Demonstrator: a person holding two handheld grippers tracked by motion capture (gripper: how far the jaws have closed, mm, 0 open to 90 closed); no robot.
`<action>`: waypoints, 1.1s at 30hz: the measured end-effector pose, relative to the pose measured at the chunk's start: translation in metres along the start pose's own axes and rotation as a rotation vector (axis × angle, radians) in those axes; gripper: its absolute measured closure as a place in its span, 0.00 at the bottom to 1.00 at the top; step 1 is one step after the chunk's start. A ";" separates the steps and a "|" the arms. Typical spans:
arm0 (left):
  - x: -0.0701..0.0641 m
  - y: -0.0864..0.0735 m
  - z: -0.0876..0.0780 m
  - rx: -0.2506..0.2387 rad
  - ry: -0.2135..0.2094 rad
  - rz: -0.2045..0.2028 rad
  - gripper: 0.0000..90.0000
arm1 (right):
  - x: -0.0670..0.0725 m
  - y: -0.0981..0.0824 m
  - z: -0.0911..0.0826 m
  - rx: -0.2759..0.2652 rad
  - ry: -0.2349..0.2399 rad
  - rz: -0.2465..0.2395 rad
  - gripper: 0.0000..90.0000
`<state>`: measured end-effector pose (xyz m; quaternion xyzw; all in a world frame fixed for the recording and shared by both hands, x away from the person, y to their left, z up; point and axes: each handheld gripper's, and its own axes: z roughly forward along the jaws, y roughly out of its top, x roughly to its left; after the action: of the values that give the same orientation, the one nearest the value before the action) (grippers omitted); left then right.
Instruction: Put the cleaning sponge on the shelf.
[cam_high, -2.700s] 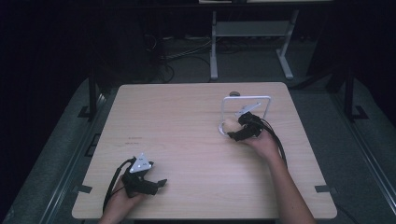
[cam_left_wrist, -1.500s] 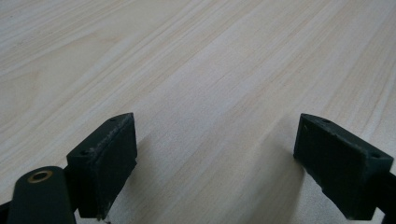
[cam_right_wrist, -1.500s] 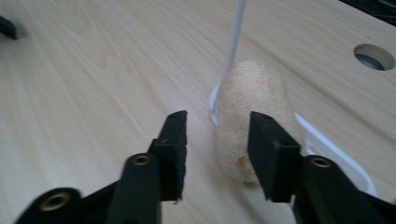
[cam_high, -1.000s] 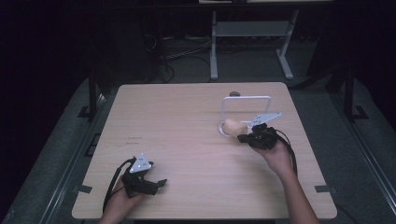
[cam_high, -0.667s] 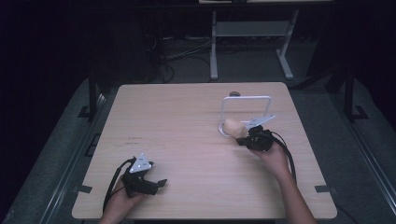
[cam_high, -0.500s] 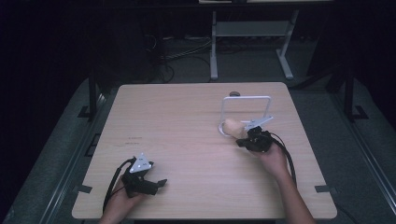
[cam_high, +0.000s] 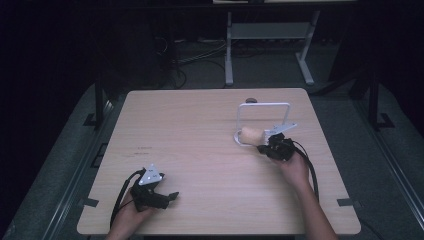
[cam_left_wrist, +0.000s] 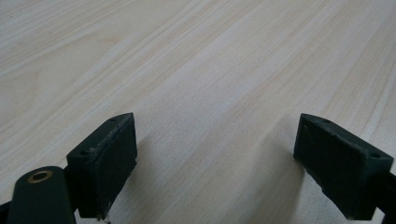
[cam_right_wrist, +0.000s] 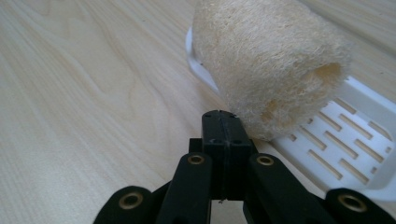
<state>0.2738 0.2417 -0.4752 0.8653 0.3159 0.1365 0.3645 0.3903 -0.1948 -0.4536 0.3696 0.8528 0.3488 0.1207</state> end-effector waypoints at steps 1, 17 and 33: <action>0.000 0.000 0.000 -0.001 0.000 0.000 0.14 | -0.001 0.000 0.000 -0.001 -0.005 0.002 1.00; 0.000 0.000 0.000 -0.001 0.000 -0.001 0.14 | -0.011 -0.005 -0.002 -0.018 -0.067 0.045 1.00; 0.000 0.000 0.000 0.001 0.000 0.000 0.14 | -0.008 -0.010 -0.013 -0.042 -0.042 0.040 0.92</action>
<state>0.2738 0.2417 -0.4752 0.8654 0.3158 0.1364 0.3643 0.3847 -0.2119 -0.4517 0.3912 0.8350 0.3612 0.1391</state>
